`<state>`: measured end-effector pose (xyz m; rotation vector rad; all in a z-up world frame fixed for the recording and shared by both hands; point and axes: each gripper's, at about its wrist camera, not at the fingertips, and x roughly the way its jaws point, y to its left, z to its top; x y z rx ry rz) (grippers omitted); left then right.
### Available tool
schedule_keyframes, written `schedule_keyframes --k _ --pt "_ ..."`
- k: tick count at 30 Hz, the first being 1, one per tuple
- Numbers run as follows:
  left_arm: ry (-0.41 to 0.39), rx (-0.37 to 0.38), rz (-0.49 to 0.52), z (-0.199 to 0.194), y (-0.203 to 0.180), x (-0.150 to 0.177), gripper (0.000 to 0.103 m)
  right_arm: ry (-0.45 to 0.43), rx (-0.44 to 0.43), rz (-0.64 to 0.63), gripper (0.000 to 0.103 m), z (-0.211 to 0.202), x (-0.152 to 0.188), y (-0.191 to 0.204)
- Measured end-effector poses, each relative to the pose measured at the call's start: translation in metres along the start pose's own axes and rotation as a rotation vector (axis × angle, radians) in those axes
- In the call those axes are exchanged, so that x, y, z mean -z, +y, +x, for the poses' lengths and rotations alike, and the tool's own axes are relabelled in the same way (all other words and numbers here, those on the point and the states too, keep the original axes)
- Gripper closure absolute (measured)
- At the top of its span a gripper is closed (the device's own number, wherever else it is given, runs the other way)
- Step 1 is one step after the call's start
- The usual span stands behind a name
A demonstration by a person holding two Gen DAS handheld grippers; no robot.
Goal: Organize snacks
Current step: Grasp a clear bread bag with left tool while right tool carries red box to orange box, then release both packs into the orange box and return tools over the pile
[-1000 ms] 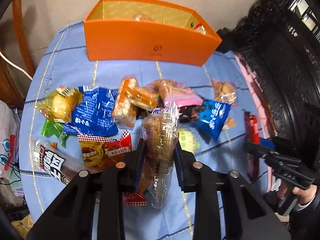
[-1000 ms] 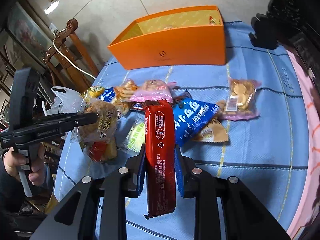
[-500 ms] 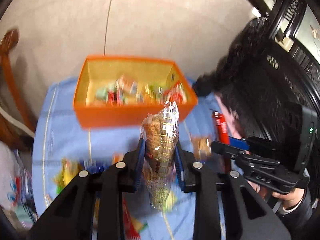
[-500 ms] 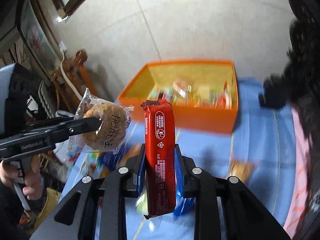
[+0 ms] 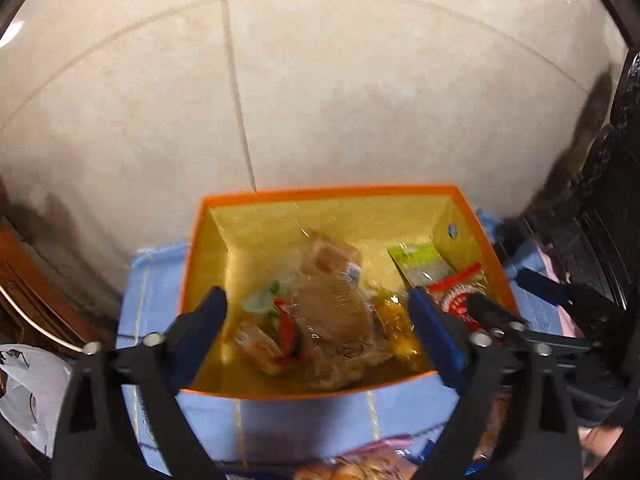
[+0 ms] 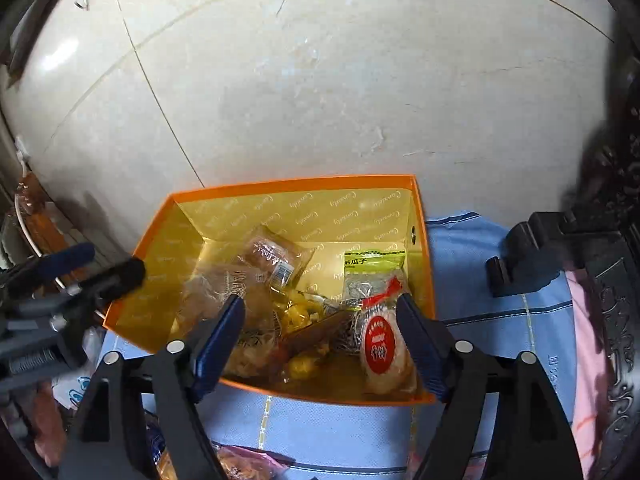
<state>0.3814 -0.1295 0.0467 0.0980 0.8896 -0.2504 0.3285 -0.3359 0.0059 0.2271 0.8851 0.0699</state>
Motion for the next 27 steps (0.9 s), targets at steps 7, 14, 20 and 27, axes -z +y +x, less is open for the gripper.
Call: schedule_keyframes --k 7,14,20,27 --pt "0.032 0.049 -0.046 -0.025 0.029 0.032 0.012 0.016 -0.011 0.035 0.023 -0.034 0.052 -0.017" --pt "0.075 0.064 -0.078 -0.076 0.057 0.101 0.011 0.072 -0.027 -0.009 0.019 -0.091 0.134 -0.009" --pt "0.174 0.044 -0.077 -0.096 0.07 0.181 0.011 0.16 -0.07 0.037 0.018 -0.113 0.198 -0.002" --pt "0.319 0.003 -0.161 -0.088 0.097 0.256 0.011 0.246 -0.152 0.051 0.017 -0.118 0.242 0.027"
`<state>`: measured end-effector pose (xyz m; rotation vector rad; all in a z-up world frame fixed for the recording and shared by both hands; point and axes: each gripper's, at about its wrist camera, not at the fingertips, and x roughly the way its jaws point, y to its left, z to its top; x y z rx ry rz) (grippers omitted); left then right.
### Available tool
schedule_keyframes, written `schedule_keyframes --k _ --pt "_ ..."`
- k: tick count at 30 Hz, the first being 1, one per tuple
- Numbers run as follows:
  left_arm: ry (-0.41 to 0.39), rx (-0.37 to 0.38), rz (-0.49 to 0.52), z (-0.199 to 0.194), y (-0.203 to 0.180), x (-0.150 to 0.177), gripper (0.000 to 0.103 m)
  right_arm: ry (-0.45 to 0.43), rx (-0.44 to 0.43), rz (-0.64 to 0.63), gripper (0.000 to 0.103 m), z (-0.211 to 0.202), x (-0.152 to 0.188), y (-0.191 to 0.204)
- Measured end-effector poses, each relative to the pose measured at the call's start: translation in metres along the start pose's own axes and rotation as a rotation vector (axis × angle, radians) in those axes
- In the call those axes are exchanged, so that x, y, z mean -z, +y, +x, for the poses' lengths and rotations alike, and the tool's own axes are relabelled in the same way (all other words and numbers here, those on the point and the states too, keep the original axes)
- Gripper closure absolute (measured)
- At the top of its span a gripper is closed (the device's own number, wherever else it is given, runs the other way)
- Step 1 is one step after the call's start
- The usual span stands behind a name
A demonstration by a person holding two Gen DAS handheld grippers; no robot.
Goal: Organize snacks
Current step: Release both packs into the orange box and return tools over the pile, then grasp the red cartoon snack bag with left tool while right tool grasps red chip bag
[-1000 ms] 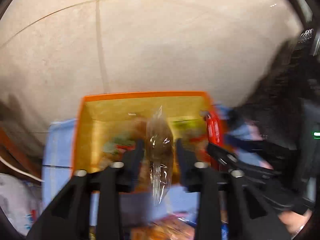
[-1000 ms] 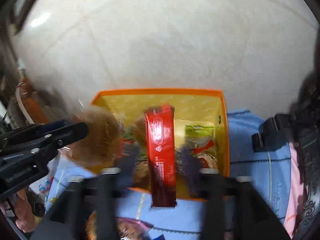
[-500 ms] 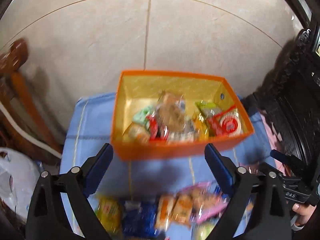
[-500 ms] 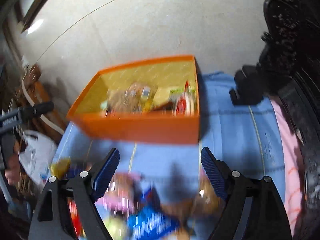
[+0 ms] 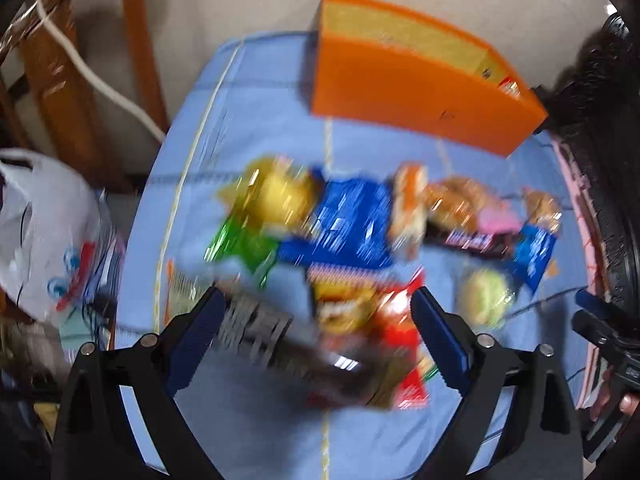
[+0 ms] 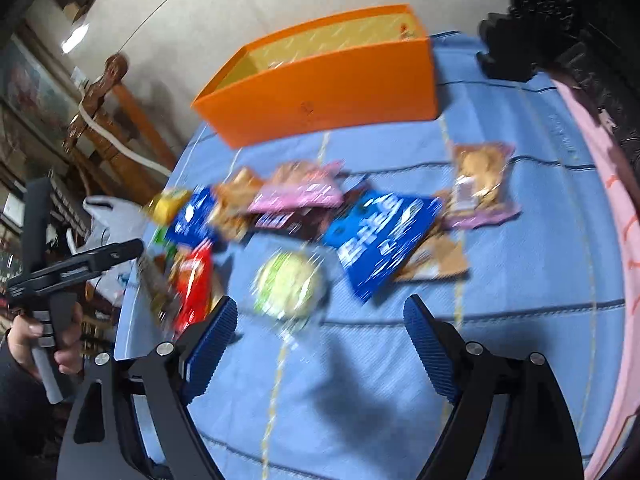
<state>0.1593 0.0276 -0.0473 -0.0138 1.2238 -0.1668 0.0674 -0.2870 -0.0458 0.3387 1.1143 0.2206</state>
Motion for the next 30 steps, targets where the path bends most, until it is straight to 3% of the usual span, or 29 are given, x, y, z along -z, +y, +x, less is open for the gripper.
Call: schedule_keyframes --k 8,13,16,24,30 --pt "0.091 0.017 0.032 0.009 0.009 0.048 0.011 0.045 -0.047 -0.071 0.016 0.014 0.012 0.046" --pt "0.139 -0.017 0.037 0.011 0.025 0.067 0.011 0.07 -0.072 -0.118 0.016 0.033 0.009 0.077" --pt "0.106 0.026 0.002 -0.007 0.035 0.068 0.011 0.07 -0.071 -0.12 0.016 0.045 -0.002 0.09" --pt "0.07 0.049 0.007 -0.018 0.033 0.056 0.011 0.132 -0.117 -0.124 0.019 0.099 -0.037 0.126" --pt "0.092 0.048 0.034 -0.008 0.029 0.056 0.011 0.223 -0.117 -0.126 0.034 0.14 -0.04 0.131"
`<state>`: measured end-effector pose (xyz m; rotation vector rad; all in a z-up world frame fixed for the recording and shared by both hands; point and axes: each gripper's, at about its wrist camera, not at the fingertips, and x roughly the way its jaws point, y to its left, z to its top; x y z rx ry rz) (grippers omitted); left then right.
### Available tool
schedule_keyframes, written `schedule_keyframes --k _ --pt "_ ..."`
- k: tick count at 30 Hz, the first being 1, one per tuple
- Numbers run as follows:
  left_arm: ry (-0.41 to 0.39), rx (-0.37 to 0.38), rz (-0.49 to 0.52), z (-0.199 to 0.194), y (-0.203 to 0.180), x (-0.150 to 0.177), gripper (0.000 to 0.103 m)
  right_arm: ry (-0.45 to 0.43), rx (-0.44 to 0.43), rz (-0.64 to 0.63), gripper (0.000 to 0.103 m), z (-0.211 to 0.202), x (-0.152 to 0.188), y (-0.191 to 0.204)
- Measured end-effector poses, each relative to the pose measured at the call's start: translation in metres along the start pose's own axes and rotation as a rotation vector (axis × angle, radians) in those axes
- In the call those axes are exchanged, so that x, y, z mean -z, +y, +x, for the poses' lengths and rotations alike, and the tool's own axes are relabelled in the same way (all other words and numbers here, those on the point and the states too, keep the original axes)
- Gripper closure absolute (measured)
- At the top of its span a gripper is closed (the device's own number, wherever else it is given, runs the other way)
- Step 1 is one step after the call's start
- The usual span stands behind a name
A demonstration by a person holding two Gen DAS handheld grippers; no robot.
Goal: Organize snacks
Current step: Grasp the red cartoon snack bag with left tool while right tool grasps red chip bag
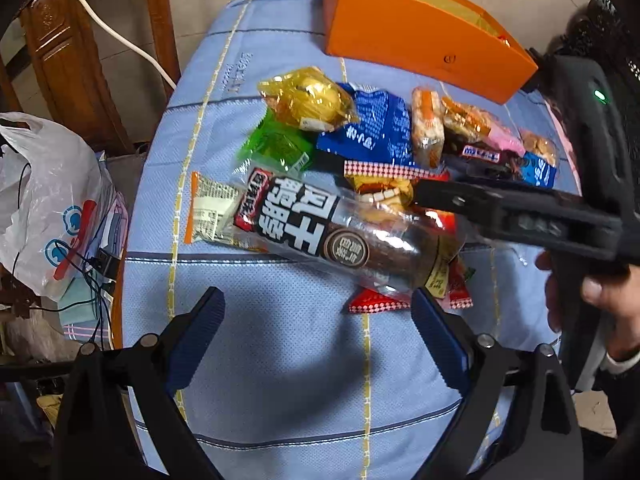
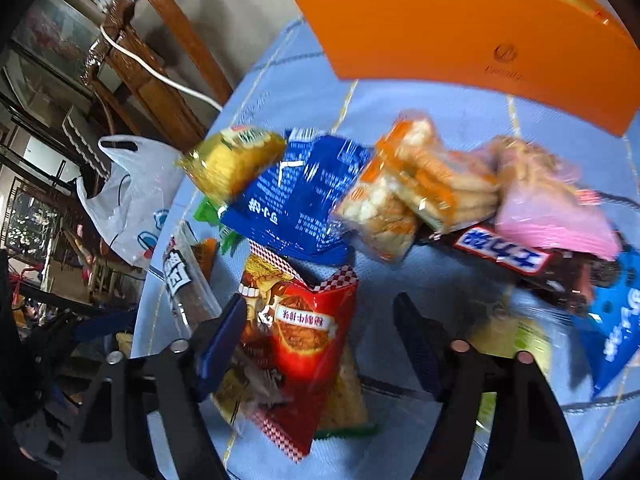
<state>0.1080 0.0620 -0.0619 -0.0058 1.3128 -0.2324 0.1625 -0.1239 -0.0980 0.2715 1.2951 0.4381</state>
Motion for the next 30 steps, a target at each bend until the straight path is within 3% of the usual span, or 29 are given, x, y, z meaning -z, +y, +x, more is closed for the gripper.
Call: schedule_keyframes --k 3,5,10,16,23,30 --pt "0.017 0.02 -0.017 0.006 0.004 0.002 0.011 0.037 -0.03 -0.022 0.042 0.014 -0.001 0.004" --pt "0.031 0.02 -0.031 0.01 0.008 0.002 0.011 0.041 -0.064 -0.045 0.054 0.015 -0.003 0.009" --pt "0.034 0.045 -0.037 0.009 0.012 -0.001 0.011 -0.002 -0.089 -0.088 0.076 -0.008 0.002 0.013" --pt "-0.009 0.074 0.014 -0.006 0.0 -0.007 0.011 -0.052 -0.112 -0.016 0.08 -0.043 0.015 -0.022" --pt "-0.054 0.143 0.172 -0.01 -0.059 -0.017 0.009 -0.098 -0.118 0.063 0.08 -0.057 0.03 -0.047" --pt "-0.041 0.064 0.392 0.026 -0.127 -0.002 0.009 -0.115 -0.148 0.142 0.08 -0.059 0.033 -0.058"
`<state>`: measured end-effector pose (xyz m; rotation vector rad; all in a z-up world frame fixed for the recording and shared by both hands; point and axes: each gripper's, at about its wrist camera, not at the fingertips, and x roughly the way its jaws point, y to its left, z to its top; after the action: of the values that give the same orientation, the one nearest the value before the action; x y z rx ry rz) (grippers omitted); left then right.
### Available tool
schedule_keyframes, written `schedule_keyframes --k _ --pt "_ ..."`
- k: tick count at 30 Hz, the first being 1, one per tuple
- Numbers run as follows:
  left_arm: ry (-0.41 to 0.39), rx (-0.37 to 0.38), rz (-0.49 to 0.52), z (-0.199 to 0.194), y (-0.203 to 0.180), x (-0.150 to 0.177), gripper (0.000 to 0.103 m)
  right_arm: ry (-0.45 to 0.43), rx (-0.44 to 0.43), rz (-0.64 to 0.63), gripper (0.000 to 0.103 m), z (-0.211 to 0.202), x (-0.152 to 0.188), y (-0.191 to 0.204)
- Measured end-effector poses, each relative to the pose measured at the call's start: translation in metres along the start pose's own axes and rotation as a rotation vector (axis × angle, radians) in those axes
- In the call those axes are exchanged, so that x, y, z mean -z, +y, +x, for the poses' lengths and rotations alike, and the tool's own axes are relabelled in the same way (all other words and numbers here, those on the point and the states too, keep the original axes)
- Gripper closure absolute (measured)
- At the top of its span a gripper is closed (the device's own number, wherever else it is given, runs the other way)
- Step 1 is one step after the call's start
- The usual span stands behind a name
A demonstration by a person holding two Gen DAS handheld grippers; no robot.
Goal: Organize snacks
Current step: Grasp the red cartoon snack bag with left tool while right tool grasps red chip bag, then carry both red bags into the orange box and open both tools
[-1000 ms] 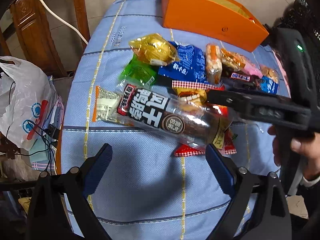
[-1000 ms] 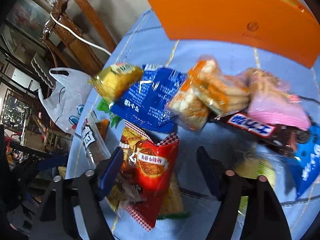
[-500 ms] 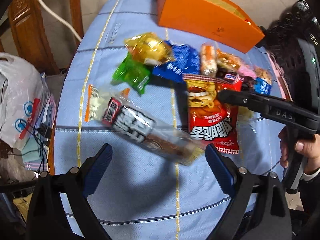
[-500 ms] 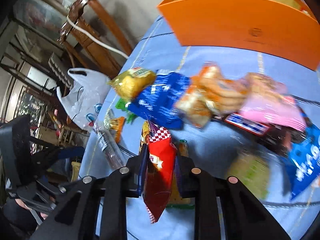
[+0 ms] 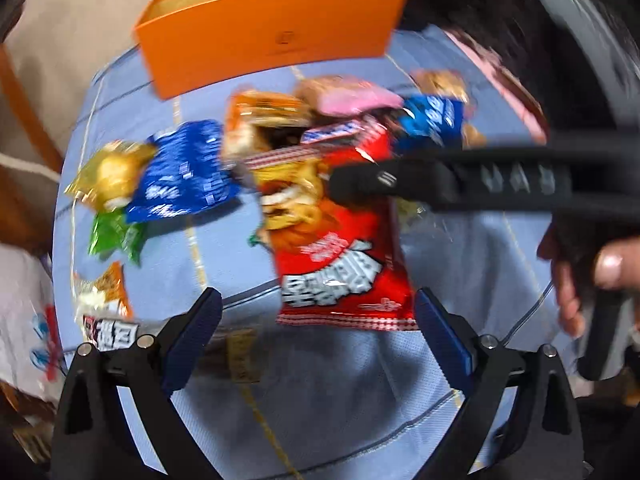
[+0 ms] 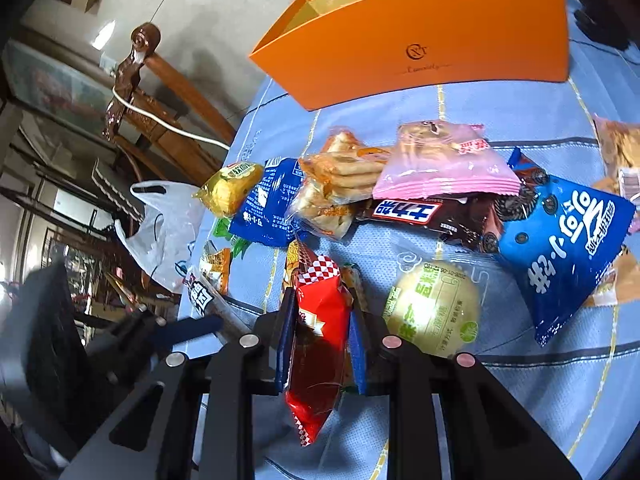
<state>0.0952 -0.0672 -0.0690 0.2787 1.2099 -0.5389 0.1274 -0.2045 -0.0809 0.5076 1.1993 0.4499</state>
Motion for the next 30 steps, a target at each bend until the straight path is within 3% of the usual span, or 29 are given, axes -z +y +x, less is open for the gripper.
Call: schedule_keyframes --k 3,6,8,9,10,17,20,22,24,27,30 --pt "-0.01 -0.025 0.031 0.01 -0.01 0.002 0.009 -0.004 -0.016 0.036 0.08 -0.002 0.004 -0.005" --pt "-0.015 -0.013 -0.023 0.017 -0.004 0.0 0.009 -0.011 -0.046 0.083 0.08 -0.006 0.007 -0.01" --pt "-0.009 0.024 -0.075 0.019 0.005 0.002 0.016 -0.015 -0.066 0.102 0.08 -0.01 0.009 -0.012" --pt "-0.006 0.046 -0.087 0.02 0.007 0.001 0.027 -0.016 -0.071 0.103 0.081 -0.01 0.009 -0.012" --pt "0.004 0.069 -0.098 0.022 0.008 0.001 0.03 -0.019 -0.072 0.102 0.081 -0.011 0.009 -0.01" --pt "0.011 0.084 -0.16 0.037 0.013 0.001 0.031 0.005 -0.077 0.094 0.081 -0.006 0.01 -0.006" --pt "0.007 0.134 -0.192 0.045 0.021 0.0 0.033 0.044 -0.071 0.087 0.074 0.005 0.009 -0.004" --pt "0.004 0.149 -0.174 0.049 0.021 0.0 0.04 0.086 -0.075 0.078 0.053 0.017 0.009 -0.003" --pt "-0.009 0.135 -0.142 0.049 0.017 0.002 0.041 0.08 -0.047 0.068 0.055 0.021 0.008 -0.002" --pt "-0.018 0.135 -0.136 0.047 0.015 0.004 0.046 0.07 0.008 0.001 0.072 0.023 0.008 0.008" --pt "-0.023 0.171 -0.152 0.041 0.017 0.005 0.047 0.047 0.026 -0.027 0.074 0.017 0.01 0.016"
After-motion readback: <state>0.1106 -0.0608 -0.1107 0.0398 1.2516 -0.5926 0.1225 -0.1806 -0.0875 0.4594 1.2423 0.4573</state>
